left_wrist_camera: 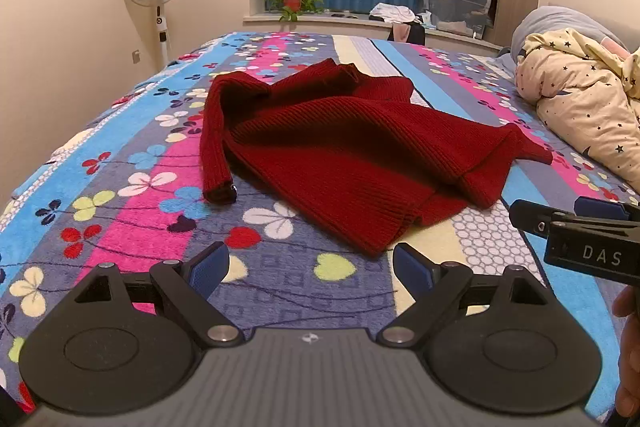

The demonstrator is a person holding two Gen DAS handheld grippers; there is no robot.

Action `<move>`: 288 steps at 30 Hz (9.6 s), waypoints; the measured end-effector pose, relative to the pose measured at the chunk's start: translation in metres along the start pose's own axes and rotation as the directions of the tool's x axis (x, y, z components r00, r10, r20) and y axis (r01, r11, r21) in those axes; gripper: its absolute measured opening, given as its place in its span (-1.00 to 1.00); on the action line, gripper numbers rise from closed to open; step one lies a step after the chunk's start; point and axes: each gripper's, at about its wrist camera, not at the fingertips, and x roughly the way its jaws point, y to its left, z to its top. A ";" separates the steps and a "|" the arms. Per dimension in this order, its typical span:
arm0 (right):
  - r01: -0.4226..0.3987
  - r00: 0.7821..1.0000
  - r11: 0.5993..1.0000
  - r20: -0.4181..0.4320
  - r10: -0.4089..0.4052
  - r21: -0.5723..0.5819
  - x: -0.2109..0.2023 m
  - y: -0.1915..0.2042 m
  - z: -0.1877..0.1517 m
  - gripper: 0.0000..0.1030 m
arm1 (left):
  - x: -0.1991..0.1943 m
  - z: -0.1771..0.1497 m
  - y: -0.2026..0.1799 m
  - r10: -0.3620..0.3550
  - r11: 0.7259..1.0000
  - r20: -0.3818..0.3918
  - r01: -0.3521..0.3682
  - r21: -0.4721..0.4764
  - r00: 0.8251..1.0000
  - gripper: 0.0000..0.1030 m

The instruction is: Fold small clothes

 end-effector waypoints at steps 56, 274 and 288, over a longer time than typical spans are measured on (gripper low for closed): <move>-0.037 0.999 0.996 0.016 0.036 0.085 -0.008 -0.023 0.013 -0.02 | 0.037 0.015 0.009 -0.096 0.995 -0.108 0.093 -0.038 0.989 -0.05; 0.138 0.887 0.990 -0.449 -0.108 0.035 0.049 -0.143 -0.054 0.01 | 0.142 0.125 0.467 0.261 0.610 0.097 -0.087 -0.788 0.960 -0.79; 0.139 0.883 0.990 -0.457 -0.106 0.039 0.049 -0.147 -0.053 0.03 | 0.121 0.112 0.435 0.256 0.626 -0.195 -0.316 -0.712 0.947 -0.29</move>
